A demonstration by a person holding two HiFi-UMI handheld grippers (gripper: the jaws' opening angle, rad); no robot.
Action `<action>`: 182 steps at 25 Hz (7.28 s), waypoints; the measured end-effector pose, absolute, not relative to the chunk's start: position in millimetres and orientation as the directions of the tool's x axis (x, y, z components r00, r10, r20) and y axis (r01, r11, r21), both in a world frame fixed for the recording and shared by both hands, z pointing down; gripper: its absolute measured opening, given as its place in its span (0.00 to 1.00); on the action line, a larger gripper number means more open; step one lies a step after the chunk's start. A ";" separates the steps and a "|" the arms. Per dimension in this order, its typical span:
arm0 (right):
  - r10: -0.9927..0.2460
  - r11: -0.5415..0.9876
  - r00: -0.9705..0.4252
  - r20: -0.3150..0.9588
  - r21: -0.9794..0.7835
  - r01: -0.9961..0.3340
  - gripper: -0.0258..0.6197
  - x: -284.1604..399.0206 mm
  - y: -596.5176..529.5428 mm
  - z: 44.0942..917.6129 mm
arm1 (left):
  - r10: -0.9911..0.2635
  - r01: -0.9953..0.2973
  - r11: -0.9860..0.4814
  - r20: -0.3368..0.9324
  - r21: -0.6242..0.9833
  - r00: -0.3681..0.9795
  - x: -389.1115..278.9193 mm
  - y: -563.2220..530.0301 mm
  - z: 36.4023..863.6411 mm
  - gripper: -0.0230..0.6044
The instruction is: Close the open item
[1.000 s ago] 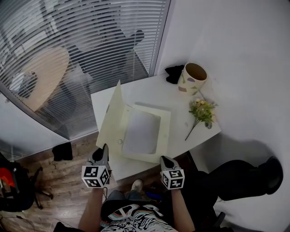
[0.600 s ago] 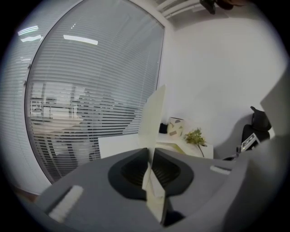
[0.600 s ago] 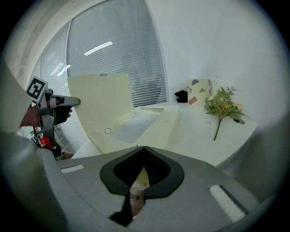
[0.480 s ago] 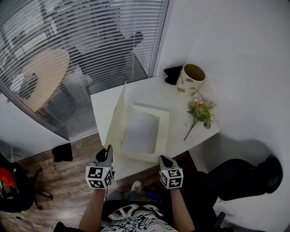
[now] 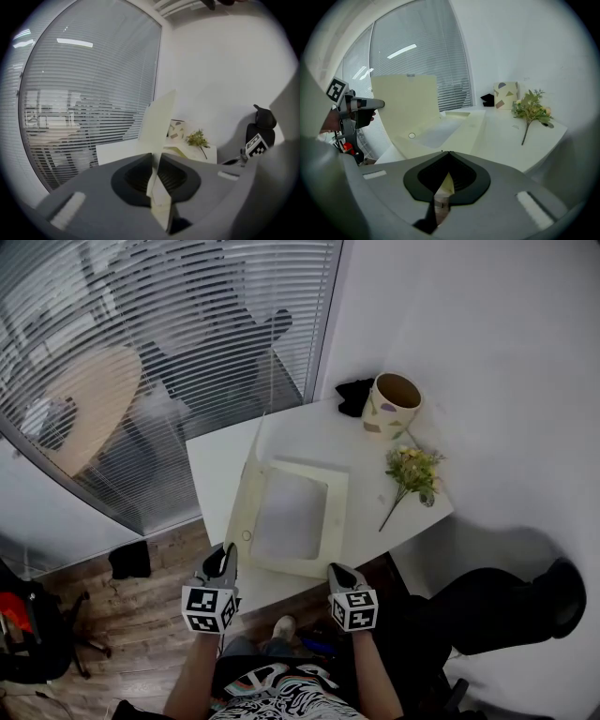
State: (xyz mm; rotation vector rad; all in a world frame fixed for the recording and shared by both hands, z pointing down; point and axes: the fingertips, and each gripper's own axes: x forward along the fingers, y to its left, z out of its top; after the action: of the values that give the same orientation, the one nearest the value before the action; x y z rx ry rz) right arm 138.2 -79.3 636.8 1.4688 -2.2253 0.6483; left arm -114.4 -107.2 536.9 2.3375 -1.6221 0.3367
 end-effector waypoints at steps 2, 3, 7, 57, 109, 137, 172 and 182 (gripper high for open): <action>-0.743 0.343 -0.373 0.556 -0.163 -0.925 0.04 137.4 -79.3 636.5 | -0.869 -0.933 -0.350 0.344 0.080 0.356 -109.2 -106.4 536.9 0.16; -0.742 0.345 -0.375 0.556 -0.163 -0.924 0.04 137.3 -79.5 636.6 | -0.866 -0.930 -0.359 0.345 0.075 0.362 -106.0 -106.2 537.1 0.16; -0.741 0.349 -0.377 0.556 -0.162 -0.923 0.04 137.1 -79.5 635.5 | -0.855 -0.920 -0.388 0.349 0.058 0.383 -95.8 -106.0 535.7 0.17; -0.744 0.139 -0.432 0.510 -0.513 -0.847 0.12 170.9 -80.8 639.3 | -0.780 -0.829 -0.556 0.388 -0.066 0.492 -48.1 -97.1 543.0 0.18; -0.764 0.173 -0.399 0.507 -0.435 -0.884 0.12 167.9 -77.7 639.2 | -0.574 -0.599 -0.788 0.524 -0.143 0.630 48.7 -76.5 590.8 0.25; -0.776 0.169 -0.399 0.488 -0.448 -0.878 0.12 167.9 -76.6 639.3 | -0.497 -0.521 -0.841 0.591 -0.146 0.635 70.8 -73.7 616.3 0.28; -0.728 0.244 -0.475 0.494 -0.461 -0.853 0.12 170.4 -77.3 639.9 | -0.363 -0.468 -0.882 0.719 -0.060 0.592 80.9 -71.3 645.4 0.31; -0.730 0.258 -0.453 0.512 -0.409 -0.876 0.13 171.2 -77.3 640.9 | -0.351 -0.459 -0.887 0.725 -0.054 0.593 83.0 -71.0 646.4 0.31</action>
State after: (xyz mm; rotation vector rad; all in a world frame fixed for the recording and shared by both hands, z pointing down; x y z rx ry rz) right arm 171.2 -77.3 640.9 1.5021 -2.3083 0.9747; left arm 83.0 -71.0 646.4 2.6780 -0.6847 1.1724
